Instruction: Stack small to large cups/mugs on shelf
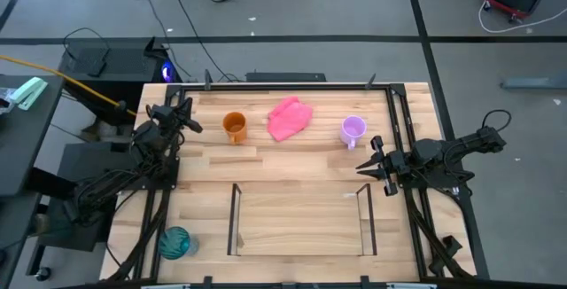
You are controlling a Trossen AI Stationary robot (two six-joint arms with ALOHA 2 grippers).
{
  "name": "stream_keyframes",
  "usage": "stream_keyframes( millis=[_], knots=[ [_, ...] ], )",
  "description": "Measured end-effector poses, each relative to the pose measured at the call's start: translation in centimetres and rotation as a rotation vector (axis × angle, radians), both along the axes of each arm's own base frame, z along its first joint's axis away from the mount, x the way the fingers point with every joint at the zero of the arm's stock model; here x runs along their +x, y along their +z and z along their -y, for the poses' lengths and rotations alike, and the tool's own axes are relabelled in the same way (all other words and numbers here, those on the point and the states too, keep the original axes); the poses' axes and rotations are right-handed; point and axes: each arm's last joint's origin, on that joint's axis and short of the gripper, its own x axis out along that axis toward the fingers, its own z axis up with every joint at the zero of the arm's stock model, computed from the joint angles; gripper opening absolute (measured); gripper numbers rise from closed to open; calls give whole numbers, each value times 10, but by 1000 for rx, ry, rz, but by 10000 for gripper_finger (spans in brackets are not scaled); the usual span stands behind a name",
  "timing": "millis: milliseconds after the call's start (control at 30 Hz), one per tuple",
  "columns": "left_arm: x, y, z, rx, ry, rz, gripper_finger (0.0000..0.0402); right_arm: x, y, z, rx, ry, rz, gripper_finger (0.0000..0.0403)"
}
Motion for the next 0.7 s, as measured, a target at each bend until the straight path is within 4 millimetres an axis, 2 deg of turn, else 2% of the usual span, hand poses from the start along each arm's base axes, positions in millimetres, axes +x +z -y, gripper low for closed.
stream_keyframes(
  millis=[700],
  knots=[
    [0, 0, 0, 0, 0, 1, 29, 0, 0, 0, 0, 0, 0, 58]
  ],
)
